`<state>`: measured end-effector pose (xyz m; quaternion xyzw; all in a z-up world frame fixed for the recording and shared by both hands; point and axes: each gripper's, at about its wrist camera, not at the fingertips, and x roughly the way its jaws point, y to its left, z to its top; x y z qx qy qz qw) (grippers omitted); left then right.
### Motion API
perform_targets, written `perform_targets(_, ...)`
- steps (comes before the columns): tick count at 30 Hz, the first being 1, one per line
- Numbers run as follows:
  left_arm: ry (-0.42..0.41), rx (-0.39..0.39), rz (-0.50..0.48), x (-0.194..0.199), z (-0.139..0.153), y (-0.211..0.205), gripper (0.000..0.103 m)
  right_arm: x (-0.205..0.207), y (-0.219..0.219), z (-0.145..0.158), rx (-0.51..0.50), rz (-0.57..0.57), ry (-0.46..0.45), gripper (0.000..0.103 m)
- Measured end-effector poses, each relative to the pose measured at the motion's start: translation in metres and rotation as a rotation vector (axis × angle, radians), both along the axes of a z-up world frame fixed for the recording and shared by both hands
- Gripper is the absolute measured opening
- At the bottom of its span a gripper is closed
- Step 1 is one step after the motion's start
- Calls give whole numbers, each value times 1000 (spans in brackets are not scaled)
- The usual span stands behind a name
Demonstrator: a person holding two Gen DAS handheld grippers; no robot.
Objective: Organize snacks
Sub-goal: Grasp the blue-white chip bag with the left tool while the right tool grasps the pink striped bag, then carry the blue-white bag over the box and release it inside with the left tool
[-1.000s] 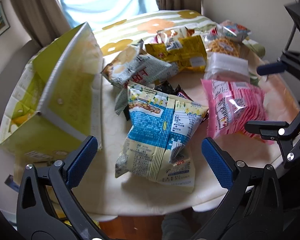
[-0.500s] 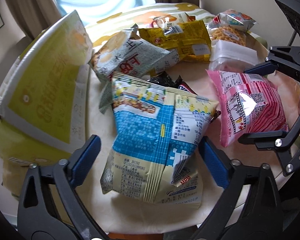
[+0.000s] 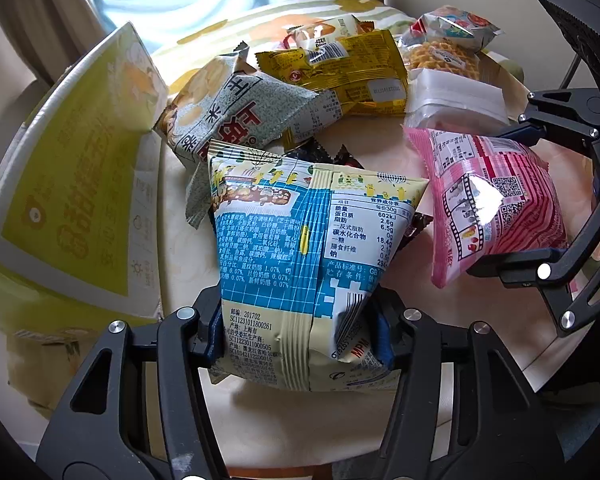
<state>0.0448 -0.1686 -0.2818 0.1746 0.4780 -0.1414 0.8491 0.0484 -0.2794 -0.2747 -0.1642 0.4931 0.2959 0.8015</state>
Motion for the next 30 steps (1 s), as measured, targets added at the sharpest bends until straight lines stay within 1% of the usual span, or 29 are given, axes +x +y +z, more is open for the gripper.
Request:
perform_targets(3, -3, -3, 2, -3, 4, 1, 52, -2, 0, 2, 1, -8, -6, 80)
perform_targets(5, -10, 2, 2, -4, 6, 0, 52, -5, -1, 4, 0, -7, -16, 71)
perform_targets(6, -9, 2, 1, -4, 7, 0, 52, -6, -1, 5, 1, -9, -15, 69)
perform_targets(10, -3, 1, 9, -6, 12, 0, 52, -12, 1, 8, 4, -23, -18, 66)
perform_targets(13, -12, -7, 10, -9, 23, 0, 52, -14, -6, 18, 41, -64, -10, 66)
perform_targets(15, -31, -9, 16, -12, 35, 0, 52, -14, -13, 29, 81, -103, -4, 66)
perform_targets(18, -61, -16, 33, -14, 57, 1, 52, -15, -17, 46, 115, -138, -11, 66)
perform_targets(23, -133, -29, 65, -13, 98, 12, 52, -16, -15, 85, 125, -168, -72, 66)
perform_targets(27, -196, -53, 106, 0, 135, 33, 52, -10, -4, 119, 139, -191, -118, 66)
perform_targets(30, -216, -60, 125, 16, 155, 51, 52, 0, 19, 141, 126, -209, -163, 66)
